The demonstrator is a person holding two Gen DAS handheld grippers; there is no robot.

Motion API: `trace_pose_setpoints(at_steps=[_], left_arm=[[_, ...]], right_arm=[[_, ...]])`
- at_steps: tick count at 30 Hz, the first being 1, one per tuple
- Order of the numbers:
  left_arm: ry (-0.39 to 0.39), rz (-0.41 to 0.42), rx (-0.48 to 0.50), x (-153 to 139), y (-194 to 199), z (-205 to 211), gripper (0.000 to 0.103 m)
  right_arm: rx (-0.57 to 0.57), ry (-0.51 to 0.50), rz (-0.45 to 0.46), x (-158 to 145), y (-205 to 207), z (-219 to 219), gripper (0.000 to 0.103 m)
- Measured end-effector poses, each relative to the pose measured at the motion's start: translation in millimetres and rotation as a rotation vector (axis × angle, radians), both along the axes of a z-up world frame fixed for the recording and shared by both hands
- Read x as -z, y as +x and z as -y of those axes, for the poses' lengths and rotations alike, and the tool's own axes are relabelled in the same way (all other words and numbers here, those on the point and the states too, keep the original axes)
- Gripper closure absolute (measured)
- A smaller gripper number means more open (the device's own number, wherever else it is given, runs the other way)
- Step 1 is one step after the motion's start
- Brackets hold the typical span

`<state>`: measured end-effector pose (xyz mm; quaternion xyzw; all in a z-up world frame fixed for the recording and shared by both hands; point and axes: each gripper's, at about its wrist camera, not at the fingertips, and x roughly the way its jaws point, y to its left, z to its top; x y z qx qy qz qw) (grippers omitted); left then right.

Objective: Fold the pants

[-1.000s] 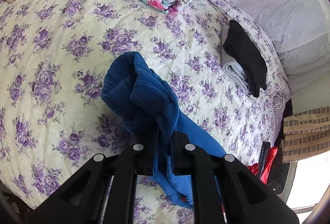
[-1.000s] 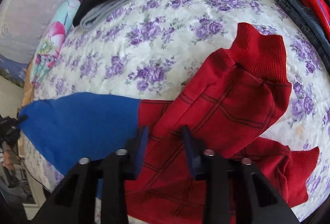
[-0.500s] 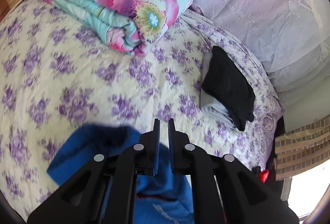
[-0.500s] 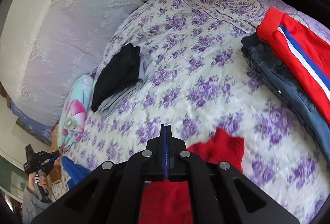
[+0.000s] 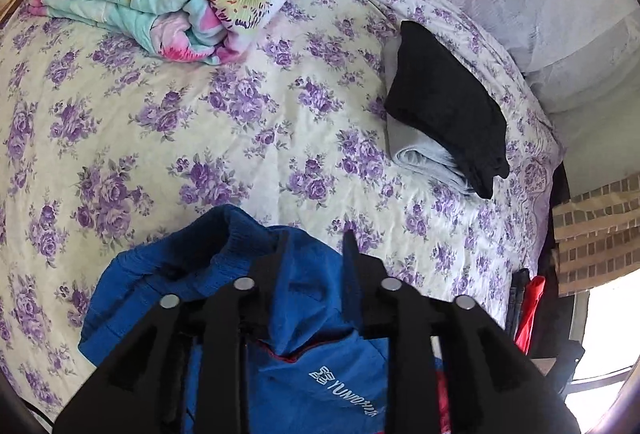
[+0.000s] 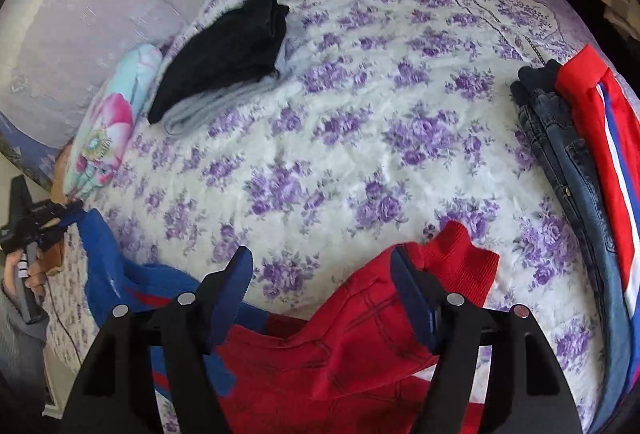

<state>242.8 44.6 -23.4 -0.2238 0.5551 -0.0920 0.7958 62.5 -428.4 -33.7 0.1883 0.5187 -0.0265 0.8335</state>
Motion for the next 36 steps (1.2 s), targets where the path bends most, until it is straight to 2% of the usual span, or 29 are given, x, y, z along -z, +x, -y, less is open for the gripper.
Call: trace_pose_setpoints(at_steps=[2,3,4,6,8,11,13,15,17,24,25,29,33,36], left_arm=[[0.000,-0.016,-0.014,2.7,2.3,-2.1,0.067],[-0.003,-0.028,-0.017,3.1,2.8,-3.6,0.067],[-0.003,-0.035,-0.015,2.1,2.2,-5.0,0.067],[0.012,-0.042,-0.008,-1.8,-0.2,-7.1,0.063],[0.018,-0.057,-0.007,-4.4,-1.2,-8.2,0.057],[0.044,-0.080,0.016,-7.8,-4.0,-5.0,0.054],[0.073,-0.080,0.035,-10.7,-9.9,-5.4,0.053],[0.068,-0.085,0.024,-12.7,-21.1,-14.0,0.050],[0.039,-0.096,-0.015,-12.3,-35.5,-28.2,0.046],[-0.028,-0.160,-0.112,-4.1,-86.5,-64.1,0.044],[-0.035,-0.180,-0.129,0.0,-93.3,-70.8,0.041],[-0.066,-0.250,-0.176,18.5,-116.5,-84.9,0.041],[-0.073,-0.281,-0.187,36.2,-134.3,-87.2,0.041],[-0.112,-0.293,-0.212,49.8,-138.9,-87.1,0.042]], right_arm=[[0.001,-0.038,-0.075,23.3,-2.9,-7.6,0.049],[0.011,-0.060,-0.107,34.2,-7.2,-7.6,0.073],[0.023,-0.057,-0.124,42.6,-14.2,-6.0,0.088],[0.047,0.023,-0.123,50.8,-33.6,-1.3,0.098],[0.067,0.053,-0.084,44.1,-51.0,1.6,0.099],[0.136,0.121,-0.017,21.9,-71.0,14.6,0.099],[0.177,0.135,0.026,5.3,-81.6,23.8,0.099],[0.206,0.151,0.050,-3.4,-90.6,30.7,0.099],[0.224,0.168,0.041,-1.6,-98.8,34.1,0.099],[0.265,0.216,0.014,15.8,-114.7,34.9,0.099],[0.265,0.217,0.013,15.9,-115.3,35.2,0.099],[0.255,0.227,0.019,14.9,-115.8,34.1,0.099],[0.245,0.238,0.027,14.0,-116.2,33.5,0.099],[0.250,0.252,0.030,14.4,-119.1,34.5,0.099]])
